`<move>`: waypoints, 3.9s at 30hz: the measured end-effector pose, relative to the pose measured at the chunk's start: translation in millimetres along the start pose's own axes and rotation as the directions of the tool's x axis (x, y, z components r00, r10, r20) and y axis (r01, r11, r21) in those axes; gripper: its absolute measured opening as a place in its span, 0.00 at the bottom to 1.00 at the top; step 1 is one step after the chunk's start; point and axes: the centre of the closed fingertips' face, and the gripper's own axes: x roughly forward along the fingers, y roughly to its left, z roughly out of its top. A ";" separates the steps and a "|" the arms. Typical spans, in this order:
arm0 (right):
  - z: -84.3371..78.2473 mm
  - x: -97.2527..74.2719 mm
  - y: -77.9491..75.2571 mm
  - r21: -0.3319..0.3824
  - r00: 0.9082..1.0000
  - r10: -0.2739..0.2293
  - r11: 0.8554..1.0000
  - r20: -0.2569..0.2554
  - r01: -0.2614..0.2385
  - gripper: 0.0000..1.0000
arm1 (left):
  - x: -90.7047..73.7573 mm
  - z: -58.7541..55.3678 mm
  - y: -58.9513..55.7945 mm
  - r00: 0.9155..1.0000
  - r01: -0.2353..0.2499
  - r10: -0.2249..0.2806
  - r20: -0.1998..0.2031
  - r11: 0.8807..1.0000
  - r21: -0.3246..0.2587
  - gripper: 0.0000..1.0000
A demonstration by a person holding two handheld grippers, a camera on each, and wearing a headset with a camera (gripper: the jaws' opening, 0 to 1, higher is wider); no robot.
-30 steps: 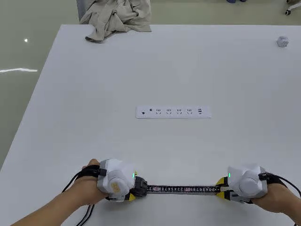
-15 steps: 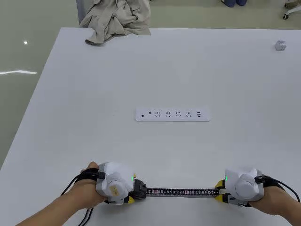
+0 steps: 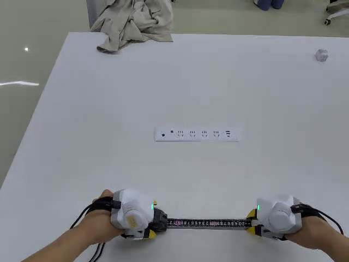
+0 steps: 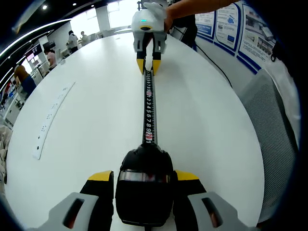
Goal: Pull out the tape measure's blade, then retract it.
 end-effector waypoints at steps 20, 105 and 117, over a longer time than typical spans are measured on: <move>-3.6 -3.9 -6.8 0.113 0.998 -0.055 0.992 0.007 0.053 0.27 | -18.2 -5.8 3.4 0.995 -0.074 0.081 0.050 0.989 -0.132 0.64; 34.5 -55.1 59.2 0.706 0.875 -0.457 0.672 0.158 0.223 0.72 | -100.4 -49.3 -53.9 0.804 -0.393 0.584 -0.111 0.383 -0.836 0.96; 40.5 -67.6 79.6 0.720 0.858 -0.487 0.653 0.164 0.233 0.75 | -105.0 -46.9 -72.9 0.793 -0.389 0.594 -0.134 0.324 -0.862 0.99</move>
